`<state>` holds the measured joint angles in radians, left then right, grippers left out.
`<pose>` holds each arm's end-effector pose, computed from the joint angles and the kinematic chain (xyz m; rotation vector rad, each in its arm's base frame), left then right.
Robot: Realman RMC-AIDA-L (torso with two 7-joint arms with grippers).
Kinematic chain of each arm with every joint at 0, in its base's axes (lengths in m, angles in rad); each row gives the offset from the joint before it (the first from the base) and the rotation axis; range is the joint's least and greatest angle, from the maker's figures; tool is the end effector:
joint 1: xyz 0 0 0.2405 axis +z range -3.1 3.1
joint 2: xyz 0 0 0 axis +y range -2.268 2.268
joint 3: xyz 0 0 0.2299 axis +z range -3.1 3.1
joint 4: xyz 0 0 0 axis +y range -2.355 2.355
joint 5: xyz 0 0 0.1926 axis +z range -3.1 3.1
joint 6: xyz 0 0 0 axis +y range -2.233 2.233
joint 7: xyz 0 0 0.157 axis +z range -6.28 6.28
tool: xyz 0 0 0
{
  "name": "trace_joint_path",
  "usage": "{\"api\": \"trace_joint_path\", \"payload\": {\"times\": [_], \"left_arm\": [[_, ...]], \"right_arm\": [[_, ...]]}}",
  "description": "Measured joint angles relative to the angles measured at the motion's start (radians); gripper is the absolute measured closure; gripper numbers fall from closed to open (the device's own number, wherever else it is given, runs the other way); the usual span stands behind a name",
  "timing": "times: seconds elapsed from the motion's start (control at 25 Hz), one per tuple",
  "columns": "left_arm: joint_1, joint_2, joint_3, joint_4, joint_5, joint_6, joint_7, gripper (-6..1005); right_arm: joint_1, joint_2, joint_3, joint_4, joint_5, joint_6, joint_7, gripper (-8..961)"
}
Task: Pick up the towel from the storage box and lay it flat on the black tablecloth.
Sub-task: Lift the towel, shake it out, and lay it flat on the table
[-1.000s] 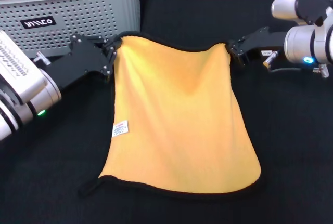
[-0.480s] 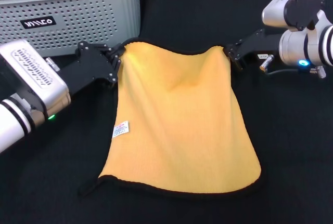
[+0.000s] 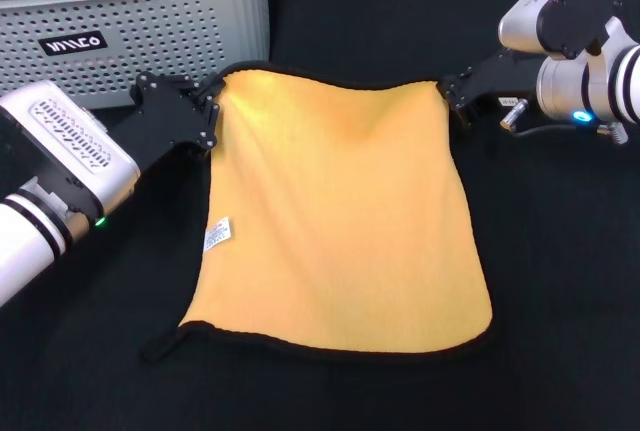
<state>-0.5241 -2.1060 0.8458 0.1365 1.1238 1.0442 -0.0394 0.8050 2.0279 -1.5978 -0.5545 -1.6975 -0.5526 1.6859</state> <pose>-0.2767 0.3359 -0.0344 -2.0876 -0.0368 -0.3305 0.1768 0.4156 -0.0631 -2.4821 0.4324 0.0883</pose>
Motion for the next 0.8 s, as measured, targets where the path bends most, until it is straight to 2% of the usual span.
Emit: {"api": "trace_joint_path", "payload": {"times": [0.44, 0.8], "left_arm": [[-0.001, 0.0, -0.002, -0.017, -0.004, -0.004, 0.055, 986], [-0.013, -0.001, -0.003, -0.07, -0.015, -0.034, 0.204, 986]], "right_arm": [[0.015, 0.0, -0.089, -0.015, 0.0, 0.05, -0.001, 945], [0.011, 0.0, -0.12, -0.016, 0.0, 0.074, -0.004, 945]]}}
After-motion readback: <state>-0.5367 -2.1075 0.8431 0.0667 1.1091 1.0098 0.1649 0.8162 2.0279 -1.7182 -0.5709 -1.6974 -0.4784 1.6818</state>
